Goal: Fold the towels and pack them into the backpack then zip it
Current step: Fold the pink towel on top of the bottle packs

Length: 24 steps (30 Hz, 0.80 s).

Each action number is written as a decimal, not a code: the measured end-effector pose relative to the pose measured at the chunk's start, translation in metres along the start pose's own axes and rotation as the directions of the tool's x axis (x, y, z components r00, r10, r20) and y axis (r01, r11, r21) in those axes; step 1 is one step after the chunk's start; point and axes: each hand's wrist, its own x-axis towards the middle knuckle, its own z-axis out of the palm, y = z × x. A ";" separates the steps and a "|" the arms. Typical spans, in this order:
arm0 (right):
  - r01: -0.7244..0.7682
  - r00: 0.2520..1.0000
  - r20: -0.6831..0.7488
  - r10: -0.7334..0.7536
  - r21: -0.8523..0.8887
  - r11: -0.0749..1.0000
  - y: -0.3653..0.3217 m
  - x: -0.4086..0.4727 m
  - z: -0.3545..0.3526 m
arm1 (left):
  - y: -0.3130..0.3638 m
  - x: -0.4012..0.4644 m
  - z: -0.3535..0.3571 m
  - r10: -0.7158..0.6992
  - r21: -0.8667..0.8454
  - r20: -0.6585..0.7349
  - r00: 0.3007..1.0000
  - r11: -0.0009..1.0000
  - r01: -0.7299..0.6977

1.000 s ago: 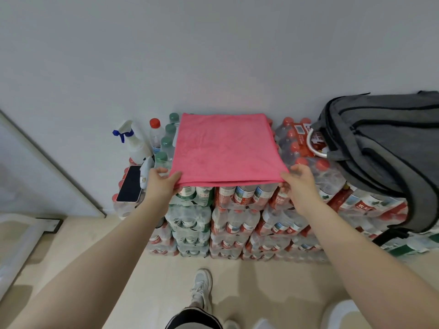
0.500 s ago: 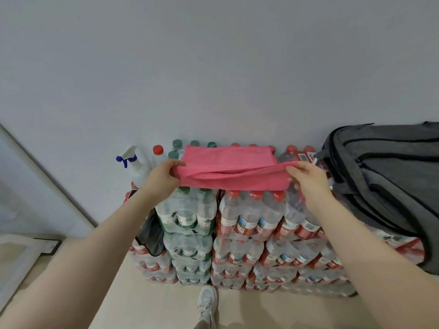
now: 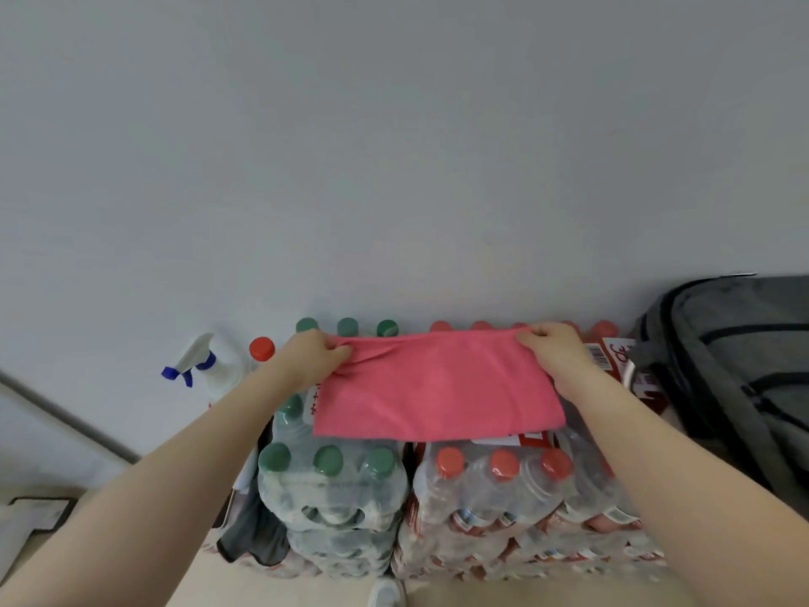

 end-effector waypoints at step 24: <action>0.223 0.909 0.000 -0.417 -0.844 0.487 -0.030 -0.004 0.044 | 0.006 0.018 0.015 0.429 0.409 -0.272 0.861 0.862 -0.300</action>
